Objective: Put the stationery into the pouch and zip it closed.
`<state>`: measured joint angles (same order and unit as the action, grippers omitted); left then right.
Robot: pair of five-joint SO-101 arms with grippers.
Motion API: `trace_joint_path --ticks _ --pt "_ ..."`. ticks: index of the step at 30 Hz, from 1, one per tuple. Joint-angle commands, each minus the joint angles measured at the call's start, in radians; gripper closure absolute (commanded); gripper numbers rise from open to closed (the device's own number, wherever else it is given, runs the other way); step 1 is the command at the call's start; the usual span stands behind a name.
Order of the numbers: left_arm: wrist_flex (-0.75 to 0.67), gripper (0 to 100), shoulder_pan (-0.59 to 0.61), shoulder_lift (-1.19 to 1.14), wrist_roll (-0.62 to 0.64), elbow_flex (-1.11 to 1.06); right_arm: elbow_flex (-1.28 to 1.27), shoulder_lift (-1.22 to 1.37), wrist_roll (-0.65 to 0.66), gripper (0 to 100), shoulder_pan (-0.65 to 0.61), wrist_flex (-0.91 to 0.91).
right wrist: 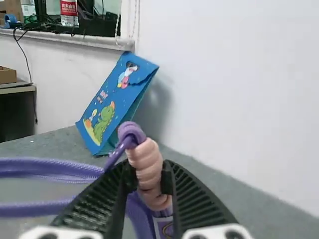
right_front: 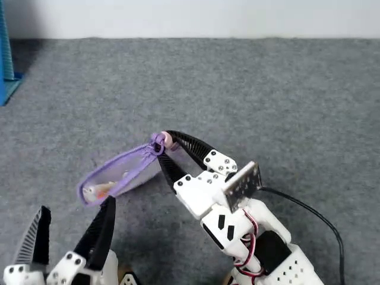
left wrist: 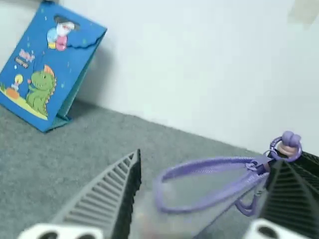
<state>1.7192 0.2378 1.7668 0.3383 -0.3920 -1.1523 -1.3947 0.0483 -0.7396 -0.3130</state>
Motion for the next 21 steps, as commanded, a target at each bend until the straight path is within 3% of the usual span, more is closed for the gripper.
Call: trace_joint_path --ticks 1,4,8,11,17,21 --pt "0.005 62 -0.005 0.003 0.003 0.022 0.025 -0.030 0.052 99.1 -0.007 0.050" --pt "0.021 62 -0.063 0.003 -0.005 0.022 0.058 -0.030 0.054 99.1 -0.008 0.041" --pt "0.035 62 -0.265 0.009 -0.032 -0.038 0.097 -0.030 0.057 99.1 -0.008 0.039" --pt "0.035 62 -0.342 0.009 -0.032 -0.097 0.104 -0.030 0.060 99.1 -0.008 0.030" --pt "0.005 62 -0.358 0.003 -0.115 -0.265 0.140 -0.041 0.055 99.1 -0.008 -0.071" --pt "-0.041 62 -0.273 0.003 -0.164 -0.292 0.170 -0.041 0.052 99.1 -0.008 -0.128"
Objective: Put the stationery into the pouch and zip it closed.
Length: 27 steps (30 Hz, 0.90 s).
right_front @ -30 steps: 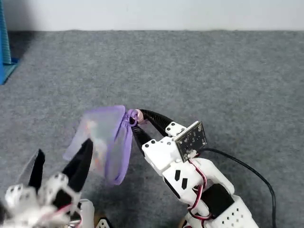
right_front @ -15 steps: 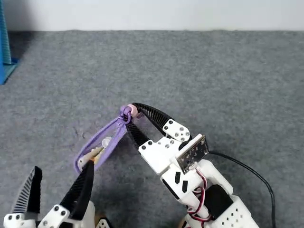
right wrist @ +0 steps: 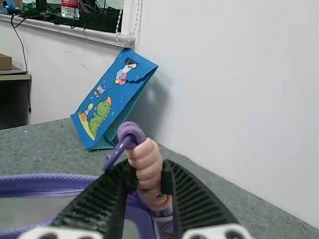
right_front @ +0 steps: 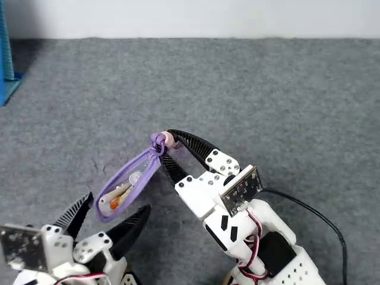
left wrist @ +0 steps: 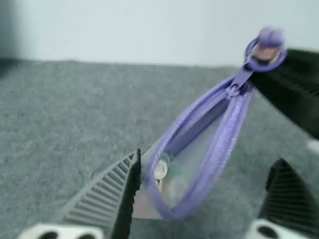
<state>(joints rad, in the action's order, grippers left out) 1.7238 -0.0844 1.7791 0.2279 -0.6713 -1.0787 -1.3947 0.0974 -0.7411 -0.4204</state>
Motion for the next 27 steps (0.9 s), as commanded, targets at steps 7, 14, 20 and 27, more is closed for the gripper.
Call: trace_joint_path --ticks 7,14,20,27 --pt "-0.227 62 0.227 -0.009 -0.279 -0.246 0.163 -0.042 0.002 99.1 -0.005 -0.136" --pt "-0.531 62 0.342 -0.009 -0.284 -0.406 0.199 -0.042 -0.103 99.1 -0.005 -0.311" --pt "-0.738 69 0.334 -0.009 -0.227 -0.466 0.199 -0.042 -0.141 99.1 -0.007 -0.429" --pt "-0.930 75 0.190 -0.009 -0.158 -0.578 0.199 -0.058 -0.138 99.1 -0.008 -0.504"
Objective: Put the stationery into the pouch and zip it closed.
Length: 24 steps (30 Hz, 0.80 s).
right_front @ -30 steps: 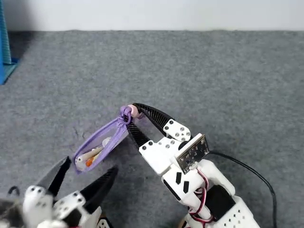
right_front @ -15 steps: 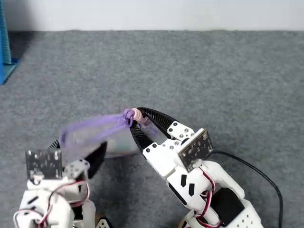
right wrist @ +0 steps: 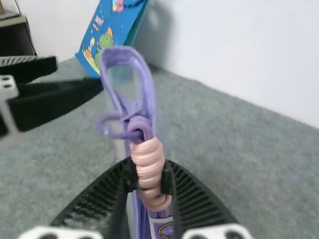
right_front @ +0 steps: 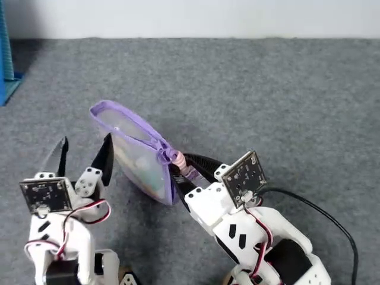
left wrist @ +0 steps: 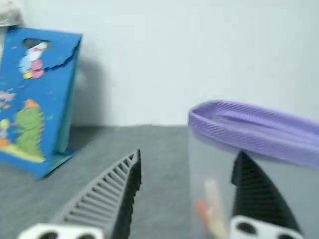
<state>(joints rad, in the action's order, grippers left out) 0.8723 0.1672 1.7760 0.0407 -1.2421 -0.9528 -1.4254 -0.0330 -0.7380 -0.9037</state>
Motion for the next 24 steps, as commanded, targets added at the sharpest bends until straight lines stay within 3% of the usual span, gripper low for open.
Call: trace_joint_path --ticks 1,12,20,24 --pt "-0.087 76 -0.087 -0.006 0.029 -0.015 0.074 -0.041 -0.005 99.1 -0.012 -0.033" --pt "-0.098 85 -0.367 -0.006 0.072 -0.027 0.071 -0.237 0.069 99.1 -0.010 -0.193" --pt "-0.091 85 -0.419 0.000 0.095 -0.051 0.068 -0.303 0.115 99.1 -0.008 -0.220" --pt "0.009 85 -0.433 0.000 0.074 -0.012 0.068 -0.306 0.118 99.1 -0.008 -0.213"
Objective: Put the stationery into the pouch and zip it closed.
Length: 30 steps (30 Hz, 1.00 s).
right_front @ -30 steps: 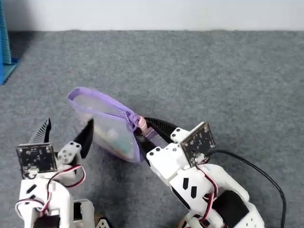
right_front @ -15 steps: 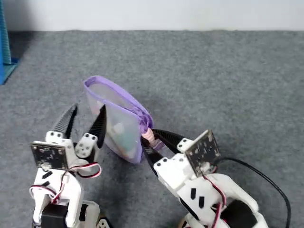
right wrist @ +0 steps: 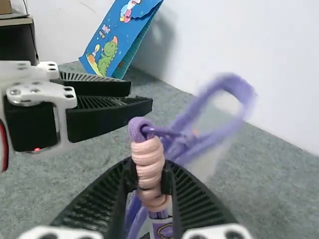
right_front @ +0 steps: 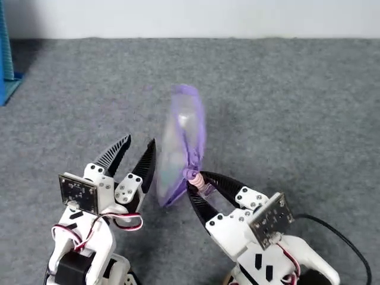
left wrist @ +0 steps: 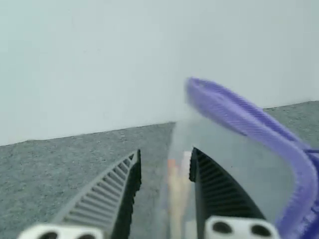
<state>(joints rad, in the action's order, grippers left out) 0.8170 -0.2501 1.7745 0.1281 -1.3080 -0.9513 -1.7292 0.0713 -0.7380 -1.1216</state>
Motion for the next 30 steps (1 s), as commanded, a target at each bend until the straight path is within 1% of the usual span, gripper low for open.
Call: trace_joint_path --ticks 1,4,12,16,18,20,24,30 --pt "0.103 85 -0.032 0.002 -0.031 0.070 0.066 -0.002 0.014 99.1 -0.008 0.005" --pt "0.226 85 -0.087 0.002 -0.041 0.134 0.066 -0.002 0.014 99.1 -0.008 0.004" --pt "0.448 85 -0.196 0.002 -0.038 0.326 0.064 -0.001 0.012 99.1 -0.008 0.007" --pt "0.517 77 -0.213 -0.003 -0.038 0.338 0.066 -0.004 0.015 99.1 -0.008 0.016" --pt "0.532 75 -0.213 -0.003 -0.038 0.335 0.066 -0.002 0.025 99.1 -0.008 0.044" --pt "0.532 75 -0.216 -0.003 -0.037 0.341 0.066 -0.001 0.071 99.1 -0.008 0.058" --pt "0.525 75 -0.221 -0.003 -0.037 0.340 0.064 -0.001 0.107 99.1 -0.010 0.062" --pt "0.399 75 -0.221 -0.005 -0.011 0.265 0.066 -0.001 0.107 99.1 -0.025 0.062"
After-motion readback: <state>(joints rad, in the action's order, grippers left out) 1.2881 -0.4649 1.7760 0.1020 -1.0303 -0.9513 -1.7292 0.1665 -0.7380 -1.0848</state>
